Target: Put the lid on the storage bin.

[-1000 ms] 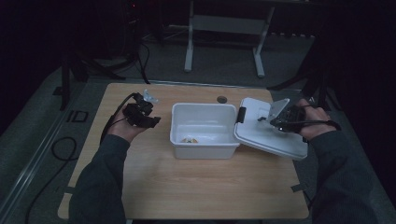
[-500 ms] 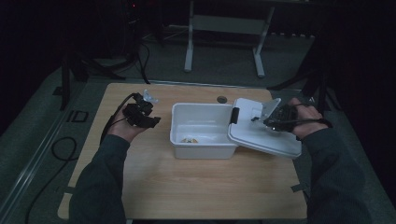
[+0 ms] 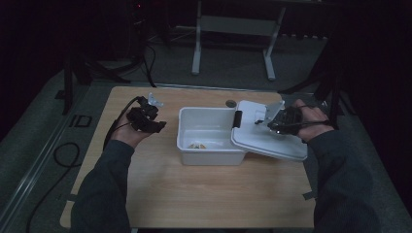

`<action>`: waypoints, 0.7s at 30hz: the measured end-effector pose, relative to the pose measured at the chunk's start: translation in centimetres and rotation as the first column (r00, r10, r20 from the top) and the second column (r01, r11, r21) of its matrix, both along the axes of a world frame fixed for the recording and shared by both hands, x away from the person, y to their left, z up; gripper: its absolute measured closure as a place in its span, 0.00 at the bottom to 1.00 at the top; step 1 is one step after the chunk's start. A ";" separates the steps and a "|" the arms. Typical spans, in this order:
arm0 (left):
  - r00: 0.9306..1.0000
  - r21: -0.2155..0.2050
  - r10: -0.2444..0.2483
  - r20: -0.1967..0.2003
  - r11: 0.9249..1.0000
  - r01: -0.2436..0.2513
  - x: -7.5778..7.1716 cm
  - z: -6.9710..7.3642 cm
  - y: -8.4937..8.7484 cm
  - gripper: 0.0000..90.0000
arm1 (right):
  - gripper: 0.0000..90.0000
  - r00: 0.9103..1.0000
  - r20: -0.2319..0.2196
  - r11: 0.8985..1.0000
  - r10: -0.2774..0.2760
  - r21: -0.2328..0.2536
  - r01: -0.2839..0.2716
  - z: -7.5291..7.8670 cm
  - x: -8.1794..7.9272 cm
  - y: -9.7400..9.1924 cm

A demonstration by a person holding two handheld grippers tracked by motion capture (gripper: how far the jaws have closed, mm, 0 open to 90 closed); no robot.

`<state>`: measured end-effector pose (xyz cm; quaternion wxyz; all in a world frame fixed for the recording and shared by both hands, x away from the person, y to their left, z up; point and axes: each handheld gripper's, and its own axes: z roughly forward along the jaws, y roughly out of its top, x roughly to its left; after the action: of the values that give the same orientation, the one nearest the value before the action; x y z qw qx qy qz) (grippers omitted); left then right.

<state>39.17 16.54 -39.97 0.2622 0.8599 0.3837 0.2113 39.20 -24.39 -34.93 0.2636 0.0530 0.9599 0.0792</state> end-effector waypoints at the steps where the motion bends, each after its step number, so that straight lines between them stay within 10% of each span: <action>1: 1.000 0.000 0.000 0.000 1.000 0.000 0.0 0.0 0.0 0.59 | 0.94 1.000 0.000 1.000 0.004 -0.001 -0.004 0.0 0.0 0.1; 21: 1.000 -0.001 -0.003 0.002 1.000 0.003 -0.1 0.0 -0.1 0.59 | 0.94 0.999 0.003 0.999 0.040 -0.005 -0.040 0.0 0.2 1.8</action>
<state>39.08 16.47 -39.98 0.2634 0.8601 0.3822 0.2116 39.37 -22.58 -34.90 0.2634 0.0330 0.9606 0.0820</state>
